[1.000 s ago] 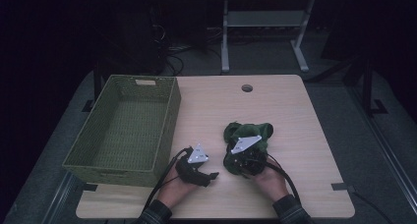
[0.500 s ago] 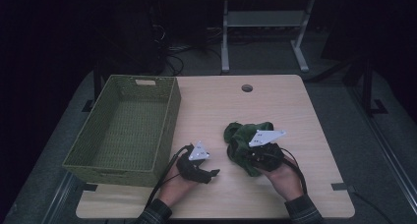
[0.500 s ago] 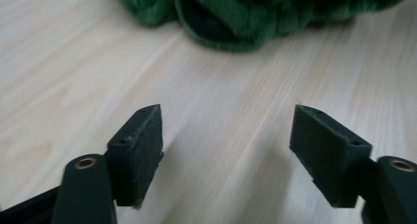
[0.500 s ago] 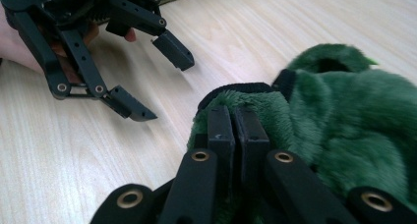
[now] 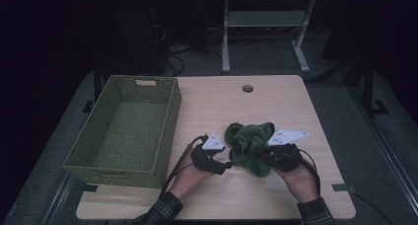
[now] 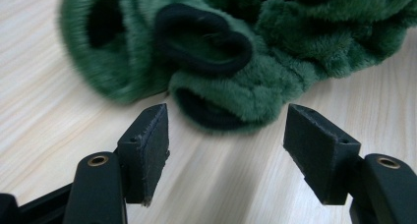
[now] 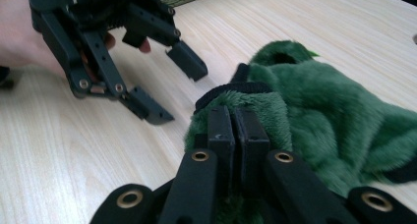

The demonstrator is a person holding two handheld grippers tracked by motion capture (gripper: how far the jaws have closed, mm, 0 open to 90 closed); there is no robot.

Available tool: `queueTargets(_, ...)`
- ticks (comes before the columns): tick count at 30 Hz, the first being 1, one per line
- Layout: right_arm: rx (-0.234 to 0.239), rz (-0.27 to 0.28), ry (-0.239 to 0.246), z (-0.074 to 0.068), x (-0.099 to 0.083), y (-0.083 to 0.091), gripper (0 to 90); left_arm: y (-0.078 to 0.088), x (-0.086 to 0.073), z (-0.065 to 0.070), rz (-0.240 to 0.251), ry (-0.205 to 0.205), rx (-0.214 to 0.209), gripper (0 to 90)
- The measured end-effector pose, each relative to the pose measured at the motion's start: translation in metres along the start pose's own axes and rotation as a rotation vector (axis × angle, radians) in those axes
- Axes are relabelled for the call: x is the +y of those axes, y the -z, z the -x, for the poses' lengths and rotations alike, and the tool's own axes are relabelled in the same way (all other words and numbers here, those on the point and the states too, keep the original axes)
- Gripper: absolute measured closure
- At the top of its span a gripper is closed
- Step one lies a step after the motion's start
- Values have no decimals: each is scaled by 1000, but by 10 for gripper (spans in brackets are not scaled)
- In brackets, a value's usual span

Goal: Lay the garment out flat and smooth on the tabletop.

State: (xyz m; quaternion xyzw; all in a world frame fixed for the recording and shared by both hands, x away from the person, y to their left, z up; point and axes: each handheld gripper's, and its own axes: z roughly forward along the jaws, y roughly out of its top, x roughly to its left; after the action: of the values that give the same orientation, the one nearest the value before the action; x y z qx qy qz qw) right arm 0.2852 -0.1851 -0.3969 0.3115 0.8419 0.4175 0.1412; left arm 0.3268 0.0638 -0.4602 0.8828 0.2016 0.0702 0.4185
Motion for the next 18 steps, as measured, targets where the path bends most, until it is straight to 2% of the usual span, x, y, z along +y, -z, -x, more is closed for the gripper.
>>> queueTargets(3, -1, 6, -15, 3, -4, 4, 867, -11, 2, 3, -6, 1, -5, 317)
queueTargets(7, -2, 4, -16, 5, -7, 6, 867, -19, 7, 2, -4, 12, -7, 246)
queueTargets(10, -3, 11, -10, 6, -8, 6, 867, -24, 10, 1, 3, 20, -10, 241)
queueTargets(11, -2, 9, -13, 6, -8, 7, 867, -25, 10, 0, -4, 10, -14, 268)
queueTargets(13, -3, 9, -19, 6, -8, 7, 867, -28, 10, 1, -11, -9, -20, 379)
queueTargets(18, -12, 13, -12, 9, -11, 11, 867, -22, 12, 3, -3, -23, -42, 760)
